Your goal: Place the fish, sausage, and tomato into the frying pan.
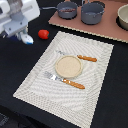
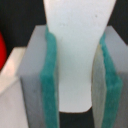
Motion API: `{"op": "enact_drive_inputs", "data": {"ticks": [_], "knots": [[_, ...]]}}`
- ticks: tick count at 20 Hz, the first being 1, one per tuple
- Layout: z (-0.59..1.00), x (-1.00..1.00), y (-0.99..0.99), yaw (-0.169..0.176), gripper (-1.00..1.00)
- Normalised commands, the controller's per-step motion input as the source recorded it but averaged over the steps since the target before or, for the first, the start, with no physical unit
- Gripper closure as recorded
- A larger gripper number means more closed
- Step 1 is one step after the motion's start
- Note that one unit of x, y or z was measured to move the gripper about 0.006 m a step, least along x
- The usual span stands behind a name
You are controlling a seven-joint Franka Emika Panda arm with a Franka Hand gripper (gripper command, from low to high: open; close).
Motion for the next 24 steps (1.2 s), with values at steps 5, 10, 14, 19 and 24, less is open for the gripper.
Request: {"op": "enact_drive_inputs", "data": {"ticks": [5,10,14,19,24], "knots": [[0.99,0.58,0.97,0.000,1.00],[0.73,0.44,1.00,0.000,1.00],[0.36,0.40,1.00,0.000,1.00],[0.03,0.39,1.00,0.000,1.00],[-0.16,0.39,0.99,0.000,1.00]]}}
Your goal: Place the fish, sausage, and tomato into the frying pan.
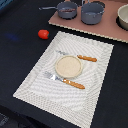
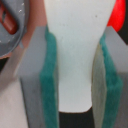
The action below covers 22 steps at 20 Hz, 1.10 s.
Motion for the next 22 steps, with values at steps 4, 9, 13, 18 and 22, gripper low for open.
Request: {"op": "enact_drive_inputs", "data": {"ticks": [4,9,13,18,22], "knots": [[-0.22,0.42,0.98,0.000,1.00],[-0.20,0.61,0.78,-0.001,1.00],[-0.33,0.48,0.50,-0.008,1.00],[-0.53,-0.01,0.22,0.002,1.00],[-0.52,-0.42,0.17,0.023,-1.00]]}}
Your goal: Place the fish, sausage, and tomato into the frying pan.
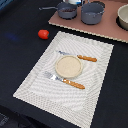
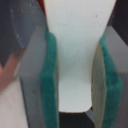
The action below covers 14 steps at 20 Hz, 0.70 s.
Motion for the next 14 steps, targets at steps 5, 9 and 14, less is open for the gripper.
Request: {"op": "enact_drive_inputs", "data": {"ticks": [5,9,14], "knots": [[0.12,-0.58,0.13,0.022,-1.00],[0.77,-0.13,0.03,-0.001,-1.00],[0.60,0.01,-0.77,-0.011,-1.00]]}}
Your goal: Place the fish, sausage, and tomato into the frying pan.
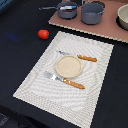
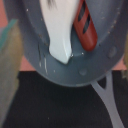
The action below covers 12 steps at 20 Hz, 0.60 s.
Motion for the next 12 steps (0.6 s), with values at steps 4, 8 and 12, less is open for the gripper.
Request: {"op": "enact_drive_inputs", "data": {"ticks": [4,8,12], "knots": [[0.35,0.00,-1.00,0.000,-1.00],[0.25,0.00,-1.00,0.000,-1.00],[0.21,0.00,-1.00,0.000,-1.00]]}}
